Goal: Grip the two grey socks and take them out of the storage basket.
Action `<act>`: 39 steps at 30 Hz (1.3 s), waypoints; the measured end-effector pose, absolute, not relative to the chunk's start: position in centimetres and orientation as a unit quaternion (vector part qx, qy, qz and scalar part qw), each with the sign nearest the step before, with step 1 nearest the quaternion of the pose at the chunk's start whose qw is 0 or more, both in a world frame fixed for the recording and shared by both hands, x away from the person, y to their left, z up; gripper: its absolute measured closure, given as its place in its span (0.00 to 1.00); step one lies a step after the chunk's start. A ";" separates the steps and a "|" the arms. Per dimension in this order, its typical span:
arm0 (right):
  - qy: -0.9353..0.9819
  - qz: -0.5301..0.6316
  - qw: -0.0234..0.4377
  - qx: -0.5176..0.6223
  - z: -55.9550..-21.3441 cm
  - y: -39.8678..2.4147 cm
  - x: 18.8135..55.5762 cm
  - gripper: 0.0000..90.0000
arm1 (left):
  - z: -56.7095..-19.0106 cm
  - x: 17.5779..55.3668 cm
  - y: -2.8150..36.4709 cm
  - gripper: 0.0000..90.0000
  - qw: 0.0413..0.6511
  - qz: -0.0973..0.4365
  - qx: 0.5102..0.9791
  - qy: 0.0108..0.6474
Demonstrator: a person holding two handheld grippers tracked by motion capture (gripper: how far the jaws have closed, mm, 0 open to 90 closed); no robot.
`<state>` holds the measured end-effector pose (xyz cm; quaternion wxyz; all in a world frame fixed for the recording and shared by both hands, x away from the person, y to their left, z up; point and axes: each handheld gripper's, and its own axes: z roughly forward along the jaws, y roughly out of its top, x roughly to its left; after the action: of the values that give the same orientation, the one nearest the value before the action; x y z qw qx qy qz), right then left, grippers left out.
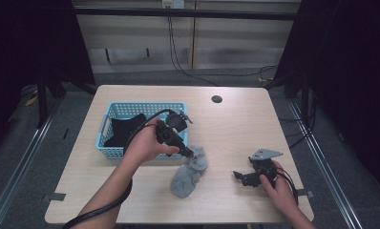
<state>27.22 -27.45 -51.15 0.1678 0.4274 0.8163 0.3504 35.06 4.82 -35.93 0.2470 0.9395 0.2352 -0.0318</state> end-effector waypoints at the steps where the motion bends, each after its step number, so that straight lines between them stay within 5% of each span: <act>1: 0.816 0.351 0.168 0.427 -51.2 -27.5 27.2 0.12 | -35.9 35.1 4.8 0.41 0.247 -0.032 0.940 0.235; 39: 0.816 0.351 0.168 0.427 -51.2 -27.4 27.2 0.12 | -46.3 31.7 13.2 0.34 0.292 0.009 0.925 0.244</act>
<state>27.22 -27.45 -51.15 0.1679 0.4275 0.8162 0.3505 31.70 13.20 -46.31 0.2915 0.9250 0.2436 0.0089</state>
